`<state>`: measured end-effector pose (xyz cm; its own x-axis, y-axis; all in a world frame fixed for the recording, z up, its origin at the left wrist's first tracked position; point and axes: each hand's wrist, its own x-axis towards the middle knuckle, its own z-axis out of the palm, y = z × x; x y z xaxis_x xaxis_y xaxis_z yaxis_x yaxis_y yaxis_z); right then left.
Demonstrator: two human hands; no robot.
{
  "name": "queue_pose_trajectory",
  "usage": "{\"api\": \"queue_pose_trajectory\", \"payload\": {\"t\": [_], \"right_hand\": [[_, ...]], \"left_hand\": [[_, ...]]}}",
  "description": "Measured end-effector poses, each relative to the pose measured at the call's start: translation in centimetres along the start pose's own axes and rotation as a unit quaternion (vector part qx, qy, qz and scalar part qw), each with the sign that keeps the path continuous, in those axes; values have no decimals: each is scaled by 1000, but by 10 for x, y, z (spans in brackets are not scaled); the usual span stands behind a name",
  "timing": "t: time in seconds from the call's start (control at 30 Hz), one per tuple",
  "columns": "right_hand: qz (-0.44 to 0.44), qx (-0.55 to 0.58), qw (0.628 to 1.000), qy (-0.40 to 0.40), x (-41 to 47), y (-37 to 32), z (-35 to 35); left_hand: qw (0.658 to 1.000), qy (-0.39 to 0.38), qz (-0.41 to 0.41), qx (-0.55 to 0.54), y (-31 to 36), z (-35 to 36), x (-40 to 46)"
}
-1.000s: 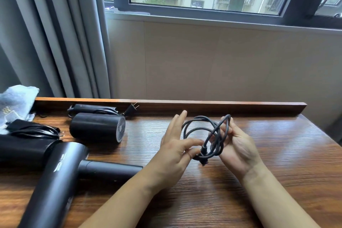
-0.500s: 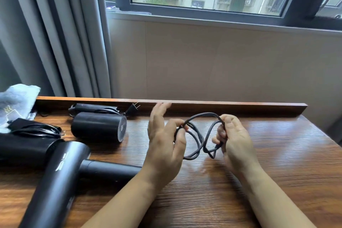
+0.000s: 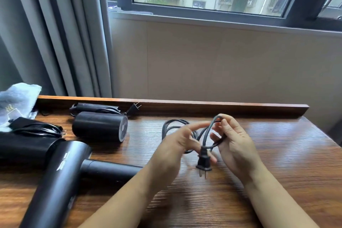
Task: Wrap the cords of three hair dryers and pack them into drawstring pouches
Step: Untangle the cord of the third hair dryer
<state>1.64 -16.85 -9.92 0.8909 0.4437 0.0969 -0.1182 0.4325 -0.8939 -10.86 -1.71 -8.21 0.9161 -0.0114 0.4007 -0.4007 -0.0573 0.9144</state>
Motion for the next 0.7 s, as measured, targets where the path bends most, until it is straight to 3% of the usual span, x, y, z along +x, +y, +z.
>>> {"api": "queue_pose_trajectory", "payload": {"t": [0.17,0.27,0.37,0.43,0.53,0.6,0.7], "right_hand": [[-27,-16,994,-108,-9,-5,4],[-50,-66,987,-141,-12,-4,5],[-58,-158,967,-191,-17,-1,6],[-63,-215,955,-195,-18,1,9],[-76,-209,968,-114,-15,2,11],[-108,-210,970,-67,-15,-1,12],[-123,-231,961,-91,-18,-5,10]], "left_hand": [[964,24,46,260,-13,7,1],[940,98,86,315,-18,4,5],[934,106,56,337,-23,-2,6],[942,122,18,312,-26,-4,6],[937,216,-40,272,-28,-10,9],[942,274,-86,173,-28,-12,13],[932,334,-143,22,-25,-13,20]]}}
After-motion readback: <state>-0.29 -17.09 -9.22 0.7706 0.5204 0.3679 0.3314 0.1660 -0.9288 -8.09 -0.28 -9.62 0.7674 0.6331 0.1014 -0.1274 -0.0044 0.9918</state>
